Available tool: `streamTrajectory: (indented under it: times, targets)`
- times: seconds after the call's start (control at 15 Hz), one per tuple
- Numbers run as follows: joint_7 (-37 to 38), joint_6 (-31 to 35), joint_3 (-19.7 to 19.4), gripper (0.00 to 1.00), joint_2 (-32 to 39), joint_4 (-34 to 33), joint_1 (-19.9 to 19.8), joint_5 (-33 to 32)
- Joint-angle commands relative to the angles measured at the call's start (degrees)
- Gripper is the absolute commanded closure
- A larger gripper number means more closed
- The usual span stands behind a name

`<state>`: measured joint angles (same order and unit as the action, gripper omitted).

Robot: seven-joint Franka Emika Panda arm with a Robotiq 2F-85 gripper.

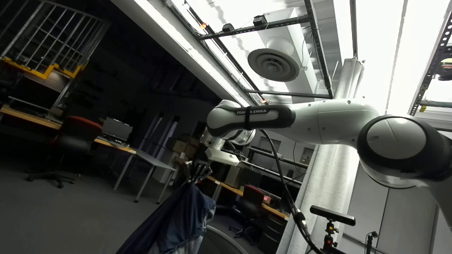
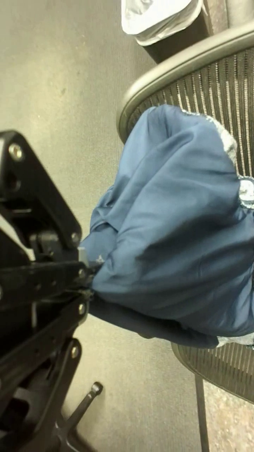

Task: Remove the jean jacket from the backrest of the chair, place the jacket on the backrest, remove the jacket from the backrest

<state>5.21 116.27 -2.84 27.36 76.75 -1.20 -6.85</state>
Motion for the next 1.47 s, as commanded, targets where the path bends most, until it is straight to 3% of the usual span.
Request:
streamTrajectory:
  times: [0.0, 0.87, 1.4]
  targets:
    - [0.62, -4.76, -0.18, 0.99, -1.76, -6.89, -0.53, 2.0]
    - [2.32, -12.07, -2.46, 0.99, -5.34, -23.65, -7.56, 3.52]
    - [2.11, -14.51, -3.66, 0.99, -5.74, -26.34, -14.0, 4.64]
